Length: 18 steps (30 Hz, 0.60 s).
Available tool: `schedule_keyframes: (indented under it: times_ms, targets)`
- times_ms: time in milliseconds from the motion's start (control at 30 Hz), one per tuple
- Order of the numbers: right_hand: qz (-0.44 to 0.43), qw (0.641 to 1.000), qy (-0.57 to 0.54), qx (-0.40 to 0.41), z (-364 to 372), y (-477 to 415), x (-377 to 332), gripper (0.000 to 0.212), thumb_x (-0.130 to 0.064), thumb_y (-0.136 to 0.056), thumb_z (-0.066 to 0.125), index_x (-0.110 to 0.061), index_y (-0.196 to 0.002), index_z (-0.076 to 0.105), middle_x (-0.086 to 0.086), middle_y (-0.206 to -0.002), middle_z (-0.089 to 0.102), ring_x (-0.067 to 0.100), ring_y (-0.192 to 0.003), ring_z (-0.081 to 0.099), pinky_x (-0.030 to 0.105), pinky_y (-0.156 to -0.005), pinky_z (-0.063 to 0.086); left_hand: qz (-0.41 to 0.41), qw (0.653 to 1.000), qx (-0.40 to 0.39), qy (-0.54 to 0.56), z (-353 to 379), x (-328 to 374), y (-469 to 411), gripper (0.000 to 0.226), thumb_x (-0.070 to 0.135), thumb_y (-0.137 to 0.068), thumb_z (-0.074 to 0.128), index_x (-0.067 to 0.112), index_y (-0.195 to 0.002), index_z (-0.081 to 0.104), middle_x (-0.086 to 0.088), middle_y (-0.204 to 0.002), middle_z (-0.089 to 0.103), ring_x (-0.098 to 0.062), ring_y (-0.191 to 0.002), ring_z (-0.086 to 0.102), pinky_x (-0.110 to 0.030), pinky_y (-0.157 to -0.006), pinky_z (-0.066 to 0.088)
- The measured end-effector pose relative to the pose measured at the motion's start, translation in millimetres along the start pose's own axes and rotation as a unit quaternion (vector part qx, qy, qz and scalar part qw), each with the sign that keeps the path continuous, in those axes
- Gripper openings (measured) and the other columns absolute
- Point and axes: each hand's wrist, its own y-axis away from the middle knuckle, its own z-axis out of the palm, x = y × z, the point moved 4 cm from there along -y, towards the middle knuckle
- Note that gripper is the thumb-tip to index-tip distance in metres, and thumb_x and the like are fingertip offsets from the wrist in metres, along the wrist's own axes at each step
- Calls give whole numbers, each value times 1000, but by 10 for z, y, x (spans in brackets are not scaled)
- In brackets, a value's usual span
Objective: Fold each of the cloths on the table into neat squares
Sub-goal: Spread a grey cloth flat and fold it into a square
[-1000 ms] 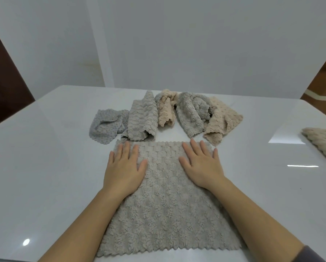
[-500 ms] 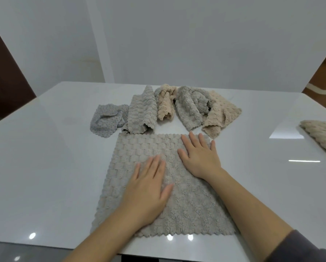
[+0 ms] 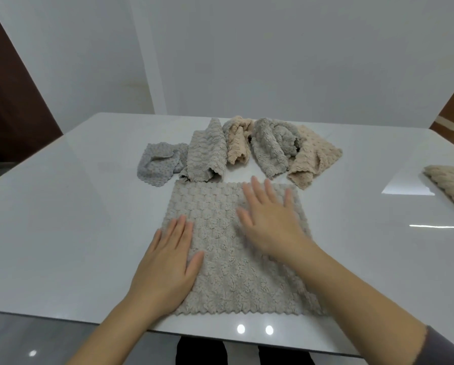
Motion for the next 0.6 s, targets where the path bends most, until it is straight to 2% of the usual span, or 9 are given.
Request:
schedule_keyframes:
  times_ms: [67, 133, 300, 467, 600]
  targets:
    - [-56, 998, -14, -19, 25, 183, -314, 62, -50, -102, 8, -23, -155, -11, -3, -160, -21, 22, -147, -22, 54, -118, -10, -1, 1000, 1, -7, 10, -7, -3, 87, 67, -76, -15, 24, -152, -13, 9, -159, -19, -3, -144, -23, -26, -118, -14]
    - [-80, 996, -25, -42, 146, 311, -478, 62, -47, -103, 11, -20, -155, -10, -3, -161, -19, 20, -147, -21, 51, -119, -12, -3, 1000, 2, -18, 16, -9, -9, 85, 59, -77, -15, 23, -153, -12, 8, -160, -19, -3, -144, -23, -27, -118, -14]
    - [-77, 996, -17, -51, 377, 461, -429, 64, -51, -102, 12, -20, -155, -8, -3, -162, -15, 17, -148, -20, 47, -119, -14, -5, 1000, -3, -20, 8, 1, 0, 84, 57, -76, -16, 22, -152, -14, 8, -159, -20, -4, -144, -23, -28, -117, -16]
    - [-70, 996, -19, -57, 307, 610, -186, 64, -61, -97, 5, -37, -154, -8, -13, -160, -16, 16, -147, -22, 46, -118, -16, -1, 1000, -12, -18, -14, -8, 40, 84, 61, -76, -16, 24, -151, -18, 11, -157, -25, -2, -142, -28, -31, -118, -17]
    - [-47, 998, -16, -49, 254, 707, 52, 62, -63, -95, 3, -42, -152, -7, -15, -160, -15, 15, -147, -20, 45, -118, -15, 10, 999, -22, -31, -27, -48, 90, 80, 60, -77, -18, 26, -149, -21, 13, -156, -28, 0, -140, -32, -32, -118, -19]
